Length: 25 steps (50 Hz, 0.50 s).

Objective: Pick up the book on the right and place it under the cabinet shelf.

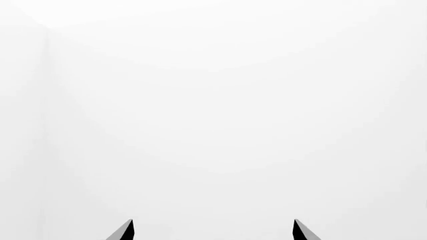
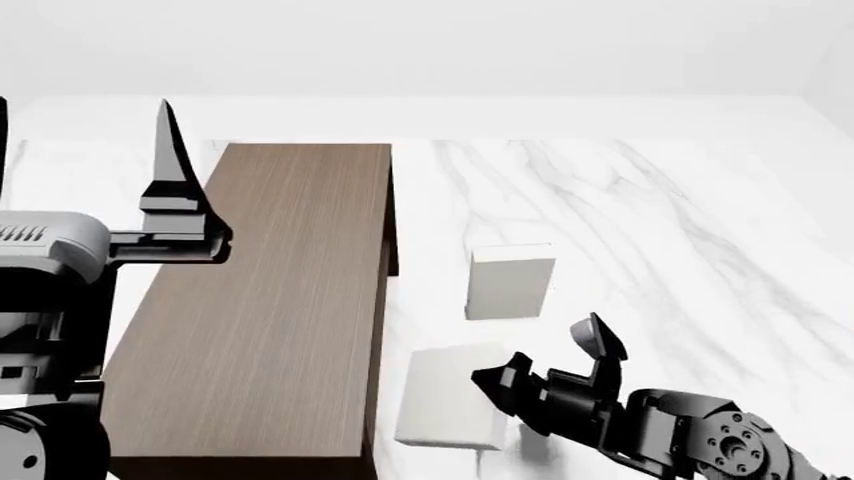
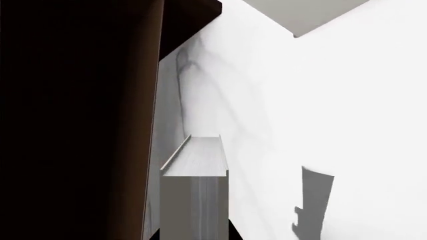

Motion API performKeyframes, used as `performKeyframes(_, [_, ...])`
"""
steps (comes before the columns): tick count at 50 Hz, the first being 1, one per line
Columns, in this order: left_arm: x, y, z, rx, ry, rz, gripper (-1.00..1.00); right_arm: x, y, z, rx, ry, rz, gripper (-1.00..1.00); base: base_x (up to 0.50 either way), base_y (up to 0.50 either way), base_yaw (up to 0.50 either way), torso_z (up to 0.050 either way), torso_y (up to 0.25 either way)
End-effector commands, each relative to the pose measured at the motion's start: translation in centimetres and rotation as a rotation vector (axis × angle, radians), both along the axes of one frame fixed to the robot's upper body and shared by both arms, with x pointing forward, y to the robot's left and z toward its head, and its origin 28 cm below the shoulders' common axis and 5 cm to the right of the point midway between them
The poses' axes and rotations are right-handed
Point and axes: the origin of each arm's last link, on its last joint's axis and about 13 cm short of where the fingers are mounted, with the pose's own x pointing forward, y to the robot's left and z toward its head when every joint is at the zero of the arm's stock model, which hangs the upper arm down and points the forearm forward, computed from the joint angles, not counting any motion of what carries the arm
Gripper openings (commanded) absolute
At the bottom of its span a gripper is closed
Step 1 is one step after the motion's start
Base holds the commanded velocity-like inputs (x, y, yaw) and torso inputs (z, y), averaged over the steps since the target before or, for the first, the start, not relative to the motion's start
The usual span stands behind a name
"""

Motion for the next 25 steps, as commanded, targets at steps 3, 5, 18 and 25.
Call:
performKeyframes(3, [0.0, 0.0, 0.0, 0.000, 0.000, -0.001, 1.00, 1.5, 0.8, 0.5, 0.069, -0.027, 0.026, -1.00, 0.00, 0.00, 0.00, 0.000, 0.003])
performKeyframes(5, [0.0, 0.0, 0.0, 0.000, 0.001, -0.002, 1.00, 1.6, 0.8, 0.4, 0.067, -0.024, 0.028, -1.00, 0.00, 0.00, 0.00, 0.000, 0.000])
performKeyframes(18, [0.0, 0.0, 0.0, -0.001, -0.001, -0.003, 1.00, 2.6, 1.3, -0.2, 0.065, -0.011, 0.039, -1.00, 0.00, 0.00, 0.00, 0.000, 0.001])
performKeyframes(25, [0.0, 0.0, 0.0, 0.000, 0.000, -0.004, 1.00, 2.8, 1.6, -0.6, 0.063, 0.004, 0.049, -1.00, 0.00, 0.00, 0.00, 0.000, 0.001])
